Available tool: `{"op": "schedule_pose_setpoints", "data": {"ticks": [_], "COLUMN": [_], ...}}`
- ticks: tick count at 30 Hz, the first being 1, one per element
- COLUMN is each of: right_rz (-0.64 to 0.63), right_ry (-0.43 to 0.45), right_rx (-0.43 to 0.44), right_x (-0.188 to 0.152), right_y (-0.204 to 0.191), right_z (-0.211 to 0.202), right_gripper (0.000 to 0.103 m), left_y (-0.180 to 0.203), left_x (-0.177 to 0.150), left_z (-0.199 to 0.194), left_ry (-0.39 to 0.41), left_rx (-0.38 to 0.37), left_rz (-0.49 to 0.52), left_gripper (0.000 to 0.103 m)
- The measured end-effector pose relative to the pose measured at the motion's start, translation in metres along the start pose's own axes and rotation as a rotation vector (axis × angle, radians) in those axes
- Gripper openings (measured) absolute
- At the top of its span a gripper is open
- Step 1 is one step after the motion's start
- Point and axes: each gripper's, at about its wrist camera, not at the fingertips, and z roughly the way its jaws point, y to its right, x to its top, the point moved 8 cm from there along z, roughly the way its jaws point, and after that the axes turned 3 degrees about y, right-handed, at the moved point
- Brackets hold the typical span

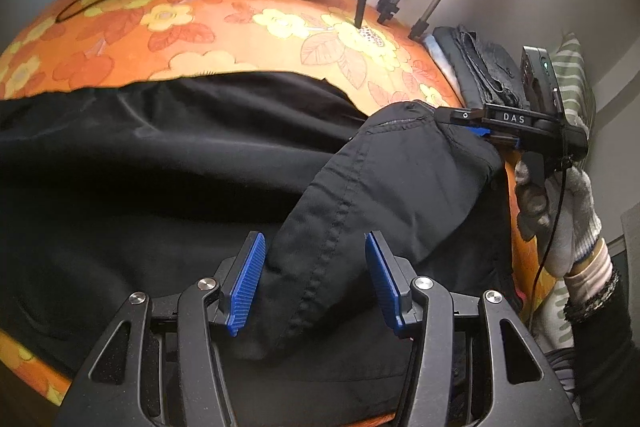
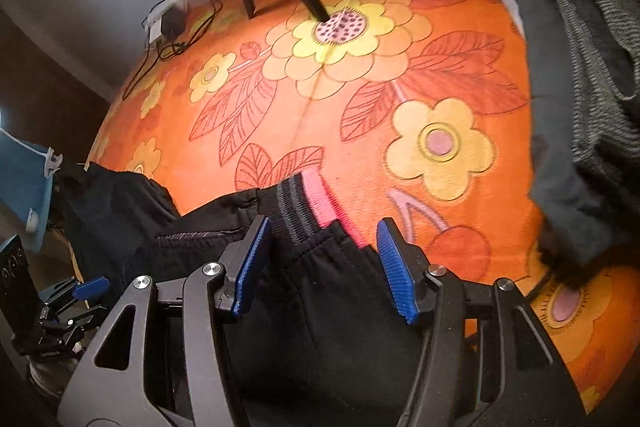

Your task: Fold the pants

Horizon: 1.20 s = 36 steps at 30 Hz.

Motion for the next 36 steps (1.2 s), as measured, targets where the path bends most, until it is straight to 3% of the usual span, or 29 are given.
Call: {"op": "schedule_pose_setpoints", "data": {"ticks": [2, 5, 8, 16, 18, 23, 29, 33, 36], "right_rz": [-0.012, -0.009, -0.003, -0.009, -0.025, -0.018, 0.016, 0.015, 0.002], "right_ry": [0.007, 0.022, 0.063, 0.156, 0.174, 0.217, 0.253, 0.229, 0.127], "right_rx": [-0.015, -0.003, 0.017, 0.102, 0.097, 0.105, 0.097, 0.014, -0.049], "right_x": [-0.001, -0.001, 0.000, -0.013, -0.021, -0.053, -0.104, -0.154, -0.195], "right_y": [-0.002, -0.002, -0.003, -0.026, -0.034, -0.047, -0.038, -0.018, -0.004], "right_z": [0.002, -0.001, -0.014, -0.074, -0.088, -0.123, -0.158, -0.169, -0.159], "right_gripper": [0.055, 0.018, 0.009, 0.006, 0.006, 0.006, 0.006, 0.006, 0.006], "left_y": [-0.004, -0.009, -0.011, -0.001, 0.003, 0.007, 0.008, 0.013, 0.015], "left_x": [0.000, -0.003, -0.007, -0.017, -0.019, -0.022, -0.037, -0.056, -0.069], "left_z": [0.003, 0.003, 0.004, 0.004, 0.000, -0.011, -0.023, -0.031, -0.035], "left_ry": [-0.007, -0.014, -0.022, -0.046, -0.041, -0.026, -0.030, -0.052, -0.068], "left_rx": [-0.008, -0.018, -0.023, -0.074, -0.065, -0.073, -0.101, -0.121, -0.116], "left_rz": [-0.020, -0.041, -0.040, -0.016, 0.016, 0.061, 0.096, 0.124, 0.144], "left_gripper": [0.051, 0.051, 0.051, 0.048, 0.043, 0.028, 0.026, 0.026, 0.026]}}
